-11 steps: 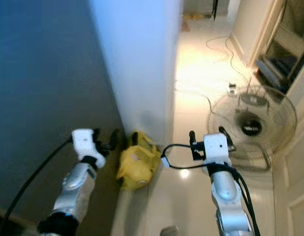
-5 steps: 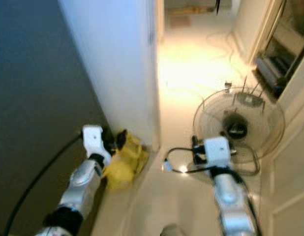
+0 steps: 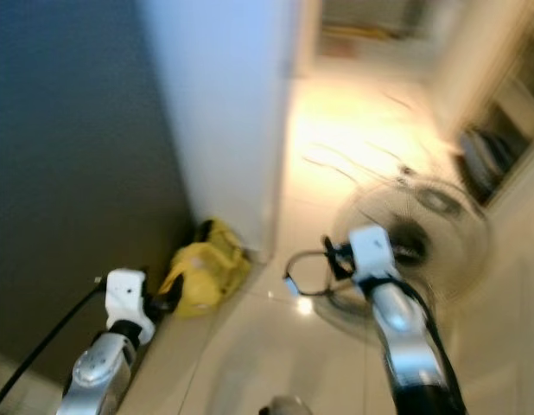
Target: Clean up the room
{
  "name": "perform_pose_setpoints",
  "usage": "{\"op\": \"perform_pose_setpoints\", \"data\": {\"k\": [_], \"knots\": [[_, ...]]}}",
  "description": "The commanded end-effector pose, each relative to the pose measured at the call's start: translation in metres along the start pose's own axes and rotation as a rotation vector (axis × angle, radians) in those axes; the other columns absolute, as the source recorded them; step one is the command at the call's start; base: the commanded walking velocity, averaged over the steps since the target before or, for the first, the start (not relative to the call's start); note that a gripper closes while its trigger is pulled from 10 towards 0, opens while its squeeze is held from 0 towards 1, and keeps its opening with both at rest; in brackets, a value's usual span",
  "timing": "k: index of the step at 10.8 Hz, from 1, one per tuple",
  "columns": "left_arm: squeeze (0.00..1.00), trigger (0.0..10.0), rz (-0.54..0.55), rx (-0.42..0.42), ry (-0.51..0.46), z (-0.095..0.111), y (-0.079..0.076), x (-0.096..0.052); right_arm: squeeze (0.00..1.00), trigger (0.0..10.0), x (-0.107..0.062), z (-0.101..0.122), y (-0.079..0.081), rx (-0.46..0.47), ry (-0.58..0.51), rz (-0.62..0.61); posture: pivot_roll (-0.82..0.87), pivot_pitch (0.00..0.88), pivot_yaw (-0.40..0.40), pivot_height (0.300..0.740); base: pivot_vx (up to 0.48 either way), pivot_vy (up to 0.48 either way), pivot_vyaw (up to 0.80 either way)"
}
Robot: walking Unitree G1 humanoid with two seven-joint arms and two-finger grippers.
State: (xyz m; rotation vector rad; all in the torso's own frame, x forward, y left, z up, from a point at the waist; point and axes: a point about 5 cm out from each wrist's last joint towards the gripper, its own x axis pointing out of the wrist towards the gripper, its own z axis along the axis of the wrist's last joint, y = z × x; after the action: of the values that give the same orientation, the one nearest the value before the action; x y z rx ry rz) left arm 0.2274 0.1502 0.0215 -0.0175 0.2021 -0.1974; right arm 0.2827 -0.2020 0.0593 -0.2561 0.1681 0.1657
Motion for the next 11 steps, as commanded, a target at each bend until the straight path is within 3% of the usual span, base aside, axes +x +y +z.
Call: {"op": "perform_pose_setpoints", "data": {"k": [1, 4, 5, 6, 7, 8, 9, 11], "knots": [[0.0, 10.0, -0.036, 0.006, -0.007, 0.005, -0.008, -0.003, 0.0, 10.0, 0.005, -0.002, 0.002, 0.041, 0.011, 0.002, -0.14, 0.0, -0.037, 0.736, 0.0, 0.0, 0.0], [0.0, 10.0, -0.066, 0.032, -0.057, 0.029, -0.011, 0.0, 0.0, 10.0, 0.012, -0.001, 0.012, 0.076, -0.006, 0.01, -0.11, 0.0, -0.008, 0.736, 0.0, 0.0, 0.0], [0.0, 10.0, -0.059, 0.038, -0.107, 0.051, -0.008, 0.007, 0.0, 10.0, 0.014, -0.005, 0.019, 0.102, -0.007, 0.01, -0.1, 0.0, 0.016, 0.736, 0.0, 0.0, 0.0], [0.0, 10.0, -0.059, 0.044, -0.114, 0.059, -0.006, 0.007, 0.0, 10.0, 0.017, -0.005, 0.023, 0.118, -0.013, 0.008, -0.07, 0.0, 0.026, 0.736, 0.0, 0.0, 0.0], [0.0, 10.0, -0.057, 0.064, -0.096, 0.054, -0.004, 0.011, 0.0, 10.0, 0.016, -0.006, 0.025, 0.108, -0.017, 0.001, -0.07, 0.0, 0.021, 0.736, 0.0, 0.0, 0.0], [0.0, 10.0, -0.039, 0.092, -0.052, 0.043, 0.005, 0.022, 0.0, 10.0, 0.011, -0.005, 0.018, 0.058, -0.027, -0.082, -0.09, 0.0, 0.022, 0.736, 0.0, 0.0, 0.0], [0.0, 10.0, -0.006, 0.129, -0.031, 0.039, 0.014, 0.027, 0.0, 10.0, 0.008, -0.004, 0.015, 0.065, -0.037, -0.13, -0.12, 0.0, 0.03, 0.736, 0.0, 0.0, 0.0], [0.0, 10.0, 0.02, 0.035, -0.075, 0.049, 0.015, 0.019, 0.0, 10.0, 0.002, -0.006, 0.017, 0.093, -0.07, -0.114, -0.12, 0.0, 0.043, 0.736, 0.0, 0.0, 0.0]]}}
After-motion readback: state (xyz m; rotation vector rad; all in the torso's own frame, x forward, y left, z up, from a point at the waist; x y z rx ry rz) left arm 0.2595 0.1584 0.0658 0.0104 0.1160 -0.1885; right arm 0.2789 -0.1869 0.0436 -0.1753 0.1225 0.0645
